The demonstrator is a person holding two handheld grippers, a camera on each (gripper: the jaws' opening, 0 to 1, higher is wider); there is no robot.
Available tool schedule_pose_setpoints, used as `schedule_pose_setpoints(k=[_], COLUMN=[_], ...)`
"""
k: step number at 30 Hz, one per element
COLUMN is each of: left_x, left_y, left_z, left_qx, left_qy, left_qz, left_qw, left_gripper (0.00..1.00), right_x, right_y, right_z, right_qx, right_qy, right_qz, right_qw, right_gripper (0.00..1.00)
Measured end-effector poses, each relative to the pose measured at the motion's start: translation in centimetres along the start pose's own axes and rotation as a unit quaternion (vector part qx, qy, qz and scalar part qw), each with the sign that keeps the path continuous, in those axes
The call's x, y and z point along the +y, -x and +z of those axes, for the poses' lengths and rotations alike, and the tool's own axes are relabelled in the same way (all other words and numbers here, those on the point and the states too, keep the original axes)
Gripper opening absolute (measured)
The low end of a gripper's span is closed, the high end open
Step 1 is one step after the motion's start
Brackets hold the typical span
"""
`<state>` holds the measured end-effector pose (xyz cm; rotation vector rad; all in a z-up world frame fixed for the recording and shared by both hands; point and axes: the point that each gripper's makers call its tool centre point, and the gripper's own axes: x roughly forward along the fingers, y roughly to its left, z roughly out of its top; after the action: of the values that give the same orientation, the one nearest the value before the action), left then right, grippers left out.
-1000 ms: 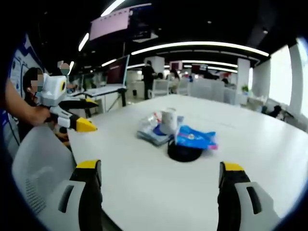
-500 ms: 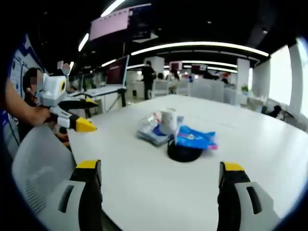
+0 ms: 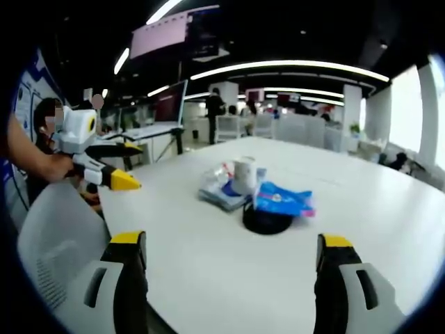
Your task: Arrange the tabletop items into an orderly group along one side of the table until the central work area is clear of visible clutter.
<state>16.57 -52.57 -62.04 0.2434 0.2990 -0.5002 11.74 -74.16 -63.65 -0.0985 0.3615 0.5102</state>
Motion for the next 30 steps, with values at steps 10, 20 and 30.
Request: schedule_pose_setpoints(k=[10, 20, 30], left_x=[-0.08, -0.08, -0.09], left_y=[0.00, -0.04, -0.04], left_z=[-0.04, -0.15, -0.12], left_qx=[0.002, 0.004, 0.003], left_qy=[-0.002, -0.004, -0.003], left_qz=[-0.001, -0.002, -0.002], left_qw=[1.0000, 1.0000, 1.0000], left_gripper=[0.85, 0.85, 0.85], right_x=[0.04, 0.03, -0.04], right_y=[-0.01, 0.00, 0.00], right_z=[0.06, 0.04, -0.01], right_qx=[-0.001, -0.001, 0.000], right_qy=[-0.001, 0.000, 0.000], right_qz=[0.002, 0.001, -0.001], right_qw=[1.0000, 1.0000, 1.0000], right_gripper=[1.00, 0.99, 0.99])
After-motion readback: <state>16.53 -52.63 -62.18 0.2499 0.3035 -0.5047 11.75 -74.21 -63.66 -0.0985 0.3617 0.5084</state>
